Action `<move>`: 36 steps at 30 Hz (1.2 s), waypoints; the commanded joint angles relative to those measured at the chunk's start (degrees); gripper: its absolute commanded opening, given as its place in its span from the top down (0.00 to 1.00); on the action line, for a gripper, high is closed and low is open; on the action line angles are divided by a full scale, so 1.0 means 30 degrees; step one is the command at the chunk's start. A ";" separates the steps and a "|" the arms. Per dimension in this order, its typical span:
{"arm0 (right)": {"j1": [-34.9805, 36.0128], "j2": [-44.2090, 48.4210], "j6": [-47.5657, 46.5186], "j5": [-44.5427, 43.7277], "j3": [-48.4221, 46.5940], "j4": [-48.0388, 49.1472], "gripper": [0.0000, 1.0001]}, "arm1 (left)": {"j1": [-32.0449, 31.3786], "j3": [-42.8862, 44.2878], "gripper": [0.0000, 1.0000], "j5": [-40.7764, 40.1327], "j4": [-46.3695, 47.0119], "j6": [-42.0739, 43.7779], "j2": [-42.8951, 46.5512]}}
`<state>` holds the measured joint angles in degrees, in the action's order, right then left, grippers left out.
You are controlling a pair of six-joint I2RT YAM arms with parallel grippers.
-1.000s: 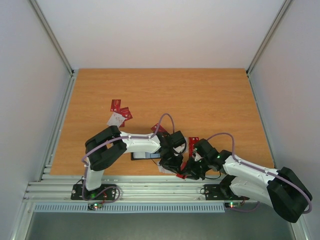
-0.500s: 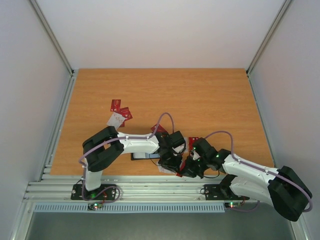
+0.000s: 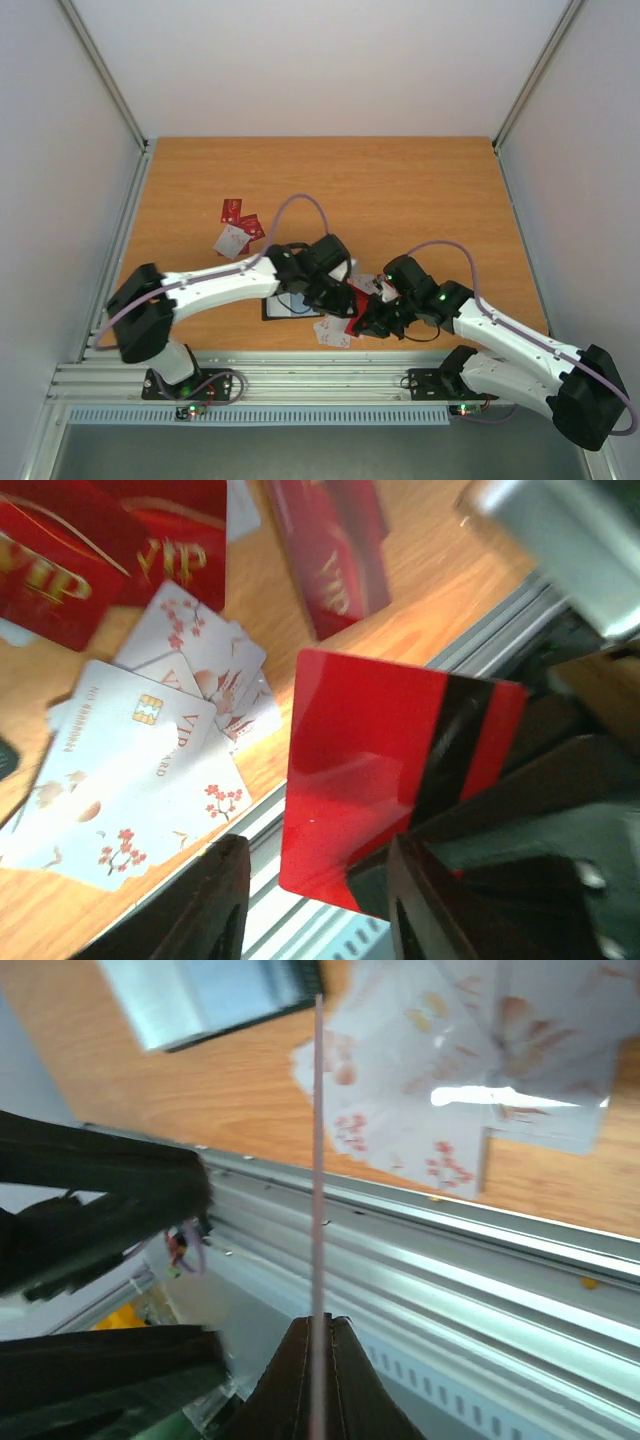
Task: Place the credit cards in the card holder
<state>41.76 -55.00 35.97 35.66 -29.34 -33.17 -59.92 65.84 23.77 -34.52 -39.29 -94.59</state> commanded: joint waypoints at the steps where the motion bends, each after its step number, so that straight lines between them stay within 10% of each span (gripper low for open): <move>1: 0.0113 -0.0585 -0.2215 0.0716 -0.2436 -0.1051 0.99 | 0.1671 -0.0556 0.56 -0.0458 -0.0983 0.0736 0.3278; 10: -0.0209 -0.4435 -0.7494 0.3127 -0.8936 -0.2434 0.99 | 0.6732 -0.1264 0.41 0.4079 -0.0920 0.3071 0.8410; 18: -0.1800 -0.6399 -0.8887 0.7427 -1.3347 -0.1863 0.99 | 1.1047 -0.2260 0.40 1.1093 0.5124 -0.0872 0.9903; 27: -0.3021 -0.7472 -0.6463 1.2157 -1.4251 0.3482 0.99 | 1.1507 -0.3596 0.45 1.3310 1.4142 -0.5817 1.0331; 36: -0.3198 -0.7859 -0.7270 1.3725 -1.4933 0.3657 0.99 | 1.1507 -0.3198 0.66 1.3051 1.4026 -0.7021 1.0181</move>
<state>32.56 -78.59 15.31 72.25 -72.84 -24.27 -25.69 55.72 61.80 3.46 -58.26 -64.86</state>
